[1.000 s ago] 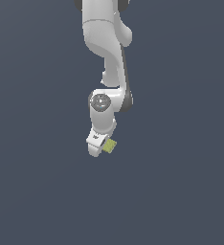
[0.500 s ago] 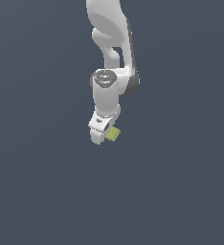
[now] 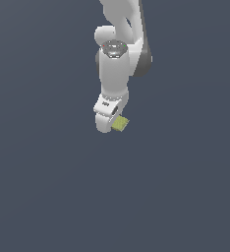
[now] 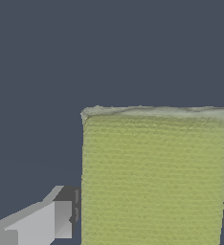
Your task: Pick up the object and move it to a goal position.
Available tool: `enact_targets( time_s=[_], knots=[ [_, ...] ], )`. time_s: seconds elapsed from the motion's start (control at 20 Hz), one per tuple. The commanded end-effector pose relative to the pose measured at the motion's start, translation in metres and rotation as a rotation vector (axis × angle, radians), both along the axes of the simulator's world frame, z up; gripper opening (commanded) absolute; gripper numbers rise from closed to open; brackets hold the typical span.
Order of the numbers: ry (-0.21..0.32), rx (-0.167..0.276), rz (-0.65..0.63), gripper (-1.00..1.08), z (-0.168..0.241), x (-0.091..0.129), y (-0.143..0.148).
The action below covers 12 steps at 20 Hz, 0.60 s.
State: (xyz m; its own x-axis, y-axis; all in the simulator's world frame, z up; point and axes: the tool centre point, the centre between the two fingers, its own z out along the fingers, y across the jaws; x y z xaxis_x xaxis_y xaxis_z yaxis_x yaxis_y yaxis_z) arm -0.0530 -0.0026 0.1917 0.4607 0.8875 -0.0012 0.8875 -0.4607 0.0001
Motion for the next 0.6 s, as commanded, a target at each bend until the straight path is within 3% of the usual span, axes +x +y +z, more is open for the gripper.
enact_targets(
  time_s=[0.0,0.55],
  knots=[
    [0.0,0.0,0.0,-1.0,0.014,-0.003,0.003],
    [0.0,0.001,-0.001,-1.0,0.031,-0.006,0.006]
  ],
)
